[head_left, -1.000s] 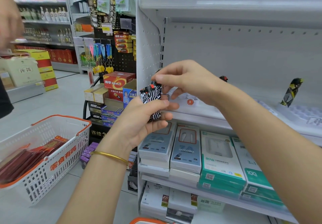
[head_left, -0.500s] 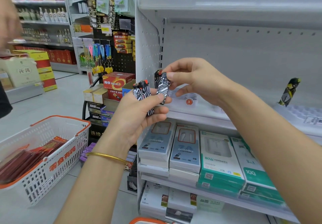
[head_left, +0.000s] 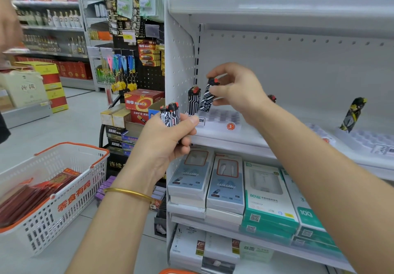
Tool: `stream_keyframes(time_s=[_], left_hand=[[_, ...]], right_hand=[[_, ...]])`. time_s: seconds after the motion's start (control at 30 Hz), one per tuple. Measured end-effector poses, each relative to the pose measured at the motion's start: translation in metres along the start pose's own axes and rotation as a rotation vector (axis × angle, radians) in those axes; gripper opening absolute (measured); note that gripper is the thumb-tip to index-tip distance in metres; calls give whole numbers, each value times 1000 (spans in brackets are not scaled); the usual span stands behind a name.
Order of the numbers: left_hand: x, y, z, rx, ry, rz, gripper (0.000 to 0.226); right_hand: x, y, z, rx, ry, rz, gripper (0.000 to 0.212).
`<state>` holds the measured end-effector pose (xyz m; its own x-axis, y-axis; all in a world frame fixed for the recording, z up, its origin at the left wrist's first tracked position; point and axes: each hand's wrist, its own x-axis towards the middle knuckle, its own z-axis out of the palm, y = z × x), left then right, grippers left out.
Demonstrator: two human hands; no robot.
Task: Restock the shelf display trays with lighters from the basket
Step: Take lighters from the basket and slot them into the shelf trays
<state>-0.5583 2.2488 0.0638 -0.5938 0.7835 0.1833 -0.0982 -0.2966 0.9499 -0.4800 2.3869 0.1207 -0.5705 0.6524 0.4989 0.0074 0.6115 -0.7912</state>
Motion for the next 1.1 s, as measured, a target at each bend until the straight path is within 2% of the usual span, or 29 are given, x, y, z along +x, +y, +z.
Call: stream_keyframes(time_s=[0.57,1.1], left_hand=[[1,-3,-6,9,-100,-32,16],[0,-3,-6,27,-108,-40,14]], right_hand=[[10,7,27,-130,-4,-111,23],[11,4,29,-169,-85,-60,22]])
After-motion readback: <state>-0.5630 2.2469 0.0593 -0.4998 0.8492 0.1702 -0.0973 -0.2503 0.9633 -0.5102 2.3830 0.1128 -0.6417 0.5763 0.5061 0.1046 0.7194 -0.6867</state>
